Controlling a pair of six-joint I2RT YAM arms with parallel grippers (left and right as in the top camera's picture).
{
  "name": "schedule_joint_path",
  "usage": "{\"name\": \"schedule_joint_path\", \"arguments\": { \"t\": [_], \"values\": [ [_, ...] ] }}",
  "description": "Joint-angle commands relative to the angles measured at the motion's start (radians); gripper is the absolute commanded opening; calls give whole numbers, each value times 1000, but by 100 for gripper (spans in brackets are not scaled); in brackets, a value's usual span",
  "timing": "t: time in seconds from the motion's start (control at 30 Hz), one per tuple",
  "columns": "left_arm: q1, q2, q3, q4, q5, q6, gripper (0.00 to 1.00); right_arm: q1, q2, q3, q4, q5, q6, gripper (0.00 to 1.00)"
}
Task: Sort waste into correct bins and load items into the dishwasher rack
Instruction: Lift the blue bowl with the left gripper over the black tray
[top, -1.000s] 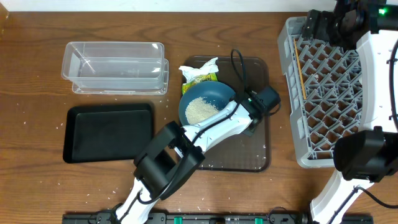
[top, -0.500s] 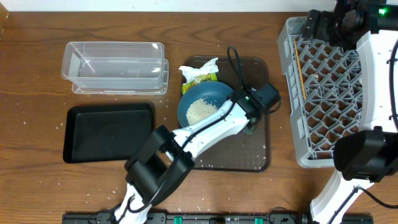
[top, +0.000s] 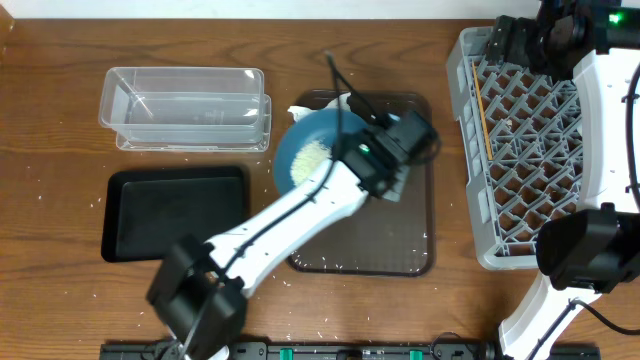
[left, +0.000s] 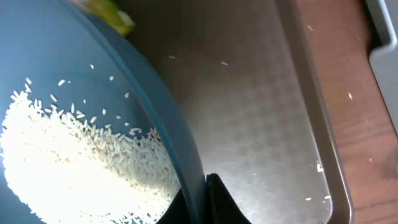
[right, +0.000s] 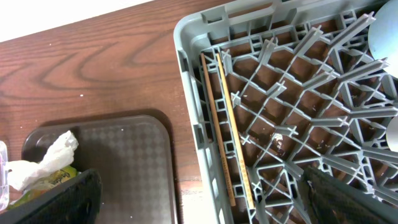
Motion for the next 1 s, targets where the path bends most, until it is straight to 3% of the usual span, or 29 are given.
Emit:
{"name": "schedule_joint_path", "arguments": {
  "t": [0.0, 0.33, 0.73, 0.97],
  "values": [
    [72, -68, 7, -34, -21, -52, 6, 5, -29, 3, -1, -4, 11, 99],
    [275, -164, 6, -144, -6, -215, 6, 5, -29, 3, -1, -4, 11, 99],
    [515, -167, 6, -182, 214, -214, 6, 5, -29, 3, -1, -4, 11, 99],
    [680, -167, 6, -190, 450, -213, 6, 5, -29, 3, 0, -4, 11, 99]
  ]
}}
